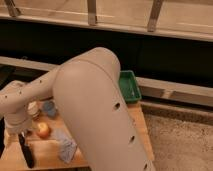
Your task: Wipe purple bowl with brush
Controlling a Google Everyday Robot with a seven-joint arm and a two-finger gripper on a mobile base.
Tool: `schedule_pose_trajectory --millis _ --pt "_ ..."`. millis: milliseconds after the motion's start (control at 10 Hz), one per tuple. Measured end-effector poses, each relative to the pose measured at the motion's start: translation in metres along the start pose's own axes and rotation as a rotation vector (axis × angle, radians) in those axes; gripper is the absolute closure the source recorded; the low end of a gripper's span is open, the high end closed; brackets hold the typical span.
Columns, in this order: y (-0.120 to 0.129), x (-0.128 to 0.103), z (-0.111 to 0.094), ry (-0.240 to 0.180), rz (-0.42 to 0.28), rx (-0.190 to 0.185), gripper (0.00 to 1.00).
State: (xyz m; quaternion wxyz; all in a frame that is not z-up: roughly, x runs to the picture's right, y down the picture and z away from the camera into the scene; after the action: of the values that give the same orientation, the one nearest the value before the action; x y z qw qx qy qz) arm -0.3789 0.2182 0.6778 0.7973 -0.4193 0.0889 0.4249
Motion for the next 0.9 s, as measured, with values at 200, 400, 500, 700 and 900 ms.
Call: schedule_pose_trajectory --millis 200,400,500,700,900 --pt "0.008 0.001 0.014 0.007 -0.01 -0.021 0.2" --pt "0.009 0.001 0.025 0.016 -0.014 -0.048 0.2" --pt "0.012 0.003 0.03 0.023 -0.018 -0.061 0.2" --pt "0.018 0.006 0.04 0.037 -0.018 -0.088 0.2" --pt "0.021 0.011 0.047 0.052 -0.008 -0.114 0.2"
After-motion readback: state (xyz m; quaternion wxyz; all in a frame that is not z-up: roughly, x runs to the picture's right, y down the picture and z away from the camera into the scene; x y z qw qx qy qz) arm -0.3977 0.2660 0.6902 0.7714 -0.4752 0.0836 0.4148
